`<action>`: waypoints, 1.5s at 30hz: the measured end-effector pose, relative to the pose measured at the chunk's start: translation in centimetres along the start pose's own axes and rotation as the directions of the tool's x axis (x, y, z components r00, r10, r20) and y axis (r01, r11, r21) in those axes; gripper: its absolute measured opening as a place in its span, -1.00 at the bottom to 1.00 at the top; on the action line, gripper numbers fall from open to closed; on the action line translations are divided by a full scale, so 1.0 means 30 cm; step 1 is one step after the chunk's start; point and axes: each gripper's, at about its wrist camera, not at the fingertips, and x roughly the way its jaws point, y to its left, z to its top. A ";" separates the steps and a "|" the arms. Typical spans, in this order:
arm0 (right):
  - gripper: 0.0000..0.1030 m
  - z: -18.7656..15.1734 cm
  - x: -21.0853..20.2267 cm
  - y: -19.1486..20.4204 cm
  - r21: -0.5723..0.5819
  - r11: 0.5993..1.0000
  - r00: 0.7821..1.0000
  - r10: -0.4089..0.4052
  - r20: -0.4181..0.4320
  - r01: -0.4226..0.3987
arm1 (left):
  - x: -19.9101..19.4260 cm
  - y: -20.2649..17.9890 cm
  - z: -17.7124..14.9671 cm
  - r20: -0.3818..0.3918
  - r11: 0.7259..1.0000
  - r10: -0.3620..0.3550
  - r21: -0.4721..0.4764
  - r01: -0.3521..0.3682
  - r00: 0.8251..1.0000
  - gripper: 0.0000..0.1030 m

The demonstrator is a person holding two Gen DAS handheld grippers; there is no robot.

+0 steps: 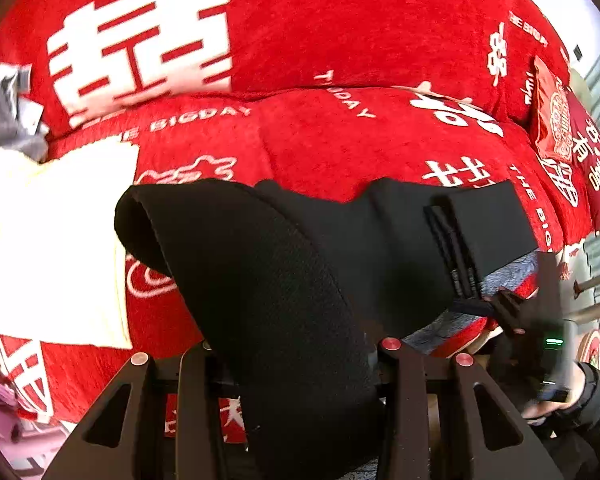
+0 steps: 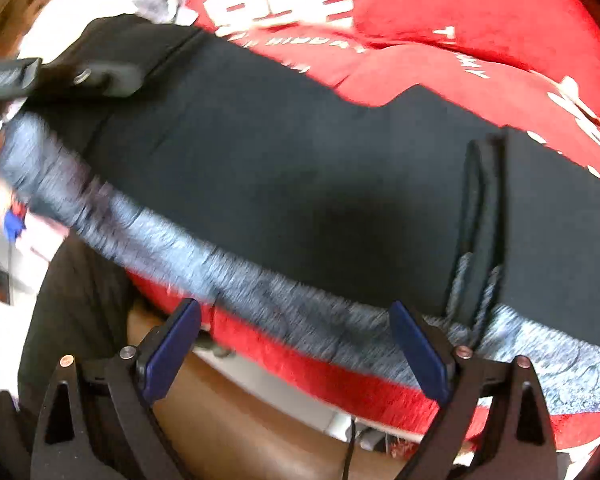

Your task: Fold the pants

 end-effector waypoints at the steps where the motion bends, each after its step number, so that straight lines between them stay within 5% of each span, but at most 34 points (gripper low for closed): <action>1: 0.93 0.003 0.041 -0.006 -0.016 1.000 0.999 -0.016 -0.041 0.015 | -0.004 -0.020 0.009 0.003 1.000 0.003 0.009 -0.003 1.000 -0.23; 5: 0.98 0.002 0.016 0.045 -0.131 0.991 0.999 -0.019 -0.046 0.013 | -0.033 -0.138 0.062 0.018 0.997 0.026 0.068 -0.027 0.999 -0.24; 8: 0.98 -0.015 -0.112 -0.002 -0.130 0.991 0.999 -0.008 0.051 0.014 | -0.060 -0.244 0.106 0.035 0.992 0.021 0.123 -0.025 0.999 -0.25; 14: 0.98 -0.077 -0.312 -0.294 0.027 0.992 0.983 -0.127 0.132 0.124 | -0.044 -0.541 0.207 0.018 0.964 0.033 0.263 -0.037 0.999 -0.27; 16: 0.98 -0.110 -0.360 -0.393 0.083 0.984 0.974 -0.168 0.152 0.157 | -0.017 -0.656 0.238 0.001 0.947 0.024 0.321 -0.023 1.000 -0.49; 21: 0.98 -0.166 -0.428 -0.572 0.245 0.963 0.973 -0.156 0.172 0.111 | 0.182 -0.895 0.287 -0.094 0.909 0.063 0.417 -0.019 0.994 -0.52; 25: 0.98 -0.189 -0.358 -0.567 0.277 0.960 0.981 -0.097 0.169 0.047 | 0.434 -1.023 0.264 -0.203 0.885 0.155 0.463 -0.044 0.967 -0.51; 27: 0.97 -0.199 -0.336 -0.553 0.265 0.964 0.982 -0.070 0.177 0.021 | 0.520 -1.082 0.236 -0.227 0.852 0.208 0.519 -0.062 0.952 -0.32; 30: 0.97 -0.203 -0.322 -0.550 0.248 0.969 0.979 -0.028 0.202 -0.023 | 0.579 -1.114 0.217 -0.301 0.860 0.175 0.510 0.003 0.937 0.21; 36: 0.98 -0.207 -0.319 -0.575 0.245 0.950 0.952 0.124 0.281 -0.196 | 0.483 -1.122 0.265 -0.323 0.884 0.091 0.462 0.073 0.942 0.26; 40: 0.98 -0.203 -0.329 -0.603 0.262 0.915 0.915 0.209 0.346 -0.308 | 0.327 -1.090 0.337 -0.276 0.888 -0.065 0.422 0.181 0.959 0.27; 43: 0.98 -0.210 -0.344 -0.616 0.263 0.901 0.896 0.233 0.379 -0.345 | 0.250 -1.022 0.373 -0.138 0.900 -0.015 0.430 0.074 0.990 0.99; 45: 0.99 -0.208 -0.343 -0.633 0.274 0.898 0.898 0.230 0.375 -0.345 | 0.242 -0.927 0.349 -0.060 0.909 0.049 0.417 -0.020 0.997 0.99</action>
